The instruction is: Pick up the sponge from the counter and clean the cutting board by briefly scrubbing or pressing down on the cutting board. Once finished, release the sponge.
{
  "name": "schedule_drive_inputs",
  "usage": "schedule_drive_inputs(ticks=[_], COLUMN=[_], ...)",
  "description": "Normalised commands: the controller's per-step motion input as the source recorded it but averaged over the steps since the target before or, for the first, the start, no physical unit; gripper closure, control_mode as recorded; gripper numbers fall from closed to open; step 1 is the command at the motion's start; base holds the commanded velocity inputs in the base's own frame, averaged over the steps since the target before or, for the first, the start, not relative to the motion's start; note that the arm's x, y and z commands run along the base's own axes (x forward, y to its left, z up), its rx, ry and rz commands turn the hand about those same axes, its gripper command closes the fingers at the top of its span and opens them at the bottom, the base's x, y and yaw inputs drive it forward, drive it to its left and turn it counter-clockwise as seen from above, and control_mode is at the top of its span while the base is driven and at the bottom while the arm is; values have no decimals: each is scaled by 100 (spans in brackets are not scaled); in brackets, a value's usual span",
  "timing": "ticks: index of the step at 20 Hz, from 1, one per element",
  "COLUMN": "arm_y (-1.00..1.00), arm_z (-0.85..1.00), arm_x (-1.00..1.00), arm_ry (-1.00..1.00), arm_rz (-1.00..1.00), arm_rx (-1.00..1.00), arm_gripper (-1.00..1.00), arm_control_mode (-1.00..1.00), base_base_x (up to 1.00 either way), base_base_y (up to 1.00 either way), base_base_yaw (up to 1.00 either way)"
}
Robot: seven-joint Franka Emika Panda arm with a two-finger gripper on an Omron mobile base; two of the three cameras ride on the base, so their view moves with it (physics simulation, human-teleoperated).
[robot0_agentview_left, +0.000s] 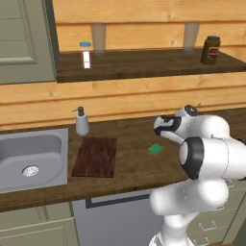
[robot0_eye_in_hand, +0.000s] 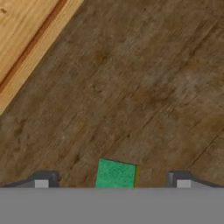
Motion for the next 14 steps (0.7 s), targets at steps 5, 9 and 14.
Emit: schedule_drive_inputs(ticks=[5, 9, 14], arm_y=[-31, -1, 0], arm_z=[100, 89, 20], arm_x=[-26, -68, -99], arm_ry=[-30, -34, -21], arm_rz=[6, 17, 31], arm_rx=[-9, -22, -26], arm_gripper=[-100, -100, -100], arm_control_mode=[-100, -100, -100], base_base_x=[0, 0, 0], base_base_y=[0, 0, 0], base_base_yaw=[0, 0, 0])
